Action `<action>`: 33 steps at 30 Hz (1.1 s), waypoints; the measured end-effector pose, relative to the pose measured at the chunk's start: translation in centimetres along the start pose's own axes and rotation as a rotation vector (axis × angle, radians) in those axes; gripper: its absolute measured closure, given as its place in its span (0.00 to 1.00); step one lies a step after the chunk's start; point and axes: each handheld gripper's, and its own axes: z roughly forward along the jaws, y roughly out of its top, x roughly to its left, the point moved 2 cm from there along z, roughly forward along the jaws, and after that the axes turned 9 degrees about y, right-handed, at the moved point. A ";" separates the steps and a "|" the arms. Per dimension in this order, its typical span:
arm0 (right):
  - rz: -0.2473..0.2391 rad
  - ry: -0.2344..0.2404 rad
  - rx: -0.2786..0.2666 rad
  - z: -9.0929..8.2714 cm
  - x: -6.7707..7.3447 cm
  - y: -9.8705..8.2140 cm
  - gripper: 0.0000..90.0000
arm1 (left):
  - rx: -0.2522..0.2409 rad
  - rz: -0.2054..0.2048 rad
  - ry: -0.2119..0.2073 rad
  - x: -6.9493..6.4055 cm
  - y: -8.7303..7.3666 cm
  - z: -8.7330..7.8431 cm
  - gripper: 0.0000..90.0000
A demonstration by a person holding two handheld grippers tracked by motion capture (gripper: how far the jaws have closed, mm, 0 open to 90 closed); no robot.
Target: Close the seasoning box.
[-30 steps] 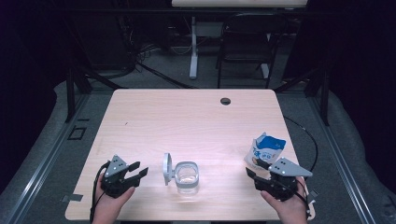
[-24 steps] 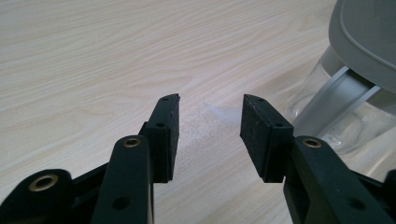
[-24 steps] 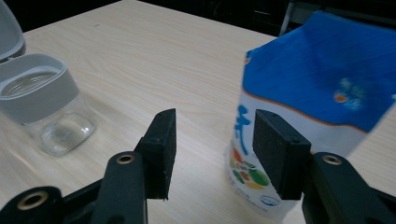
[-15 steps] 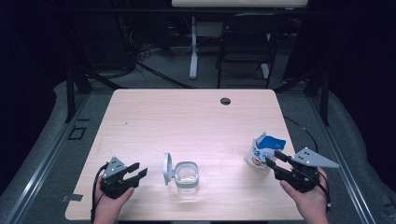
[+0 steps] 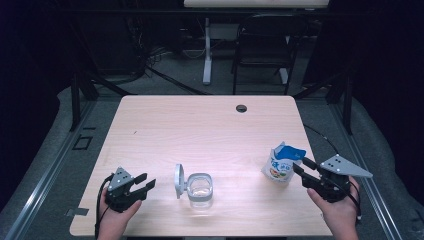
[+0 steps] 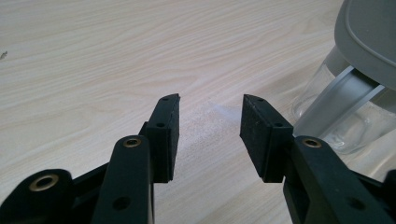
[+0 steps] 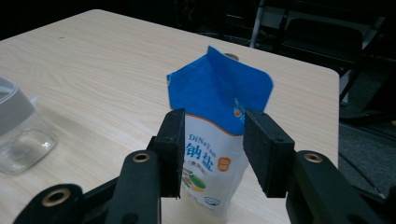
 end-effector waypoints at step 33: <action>0.019 -0.007 -0.001 2.6 -1.5 1.4 0.79 | 0.004 -0.010 0.009 0.7 0.1 -0.1 0.67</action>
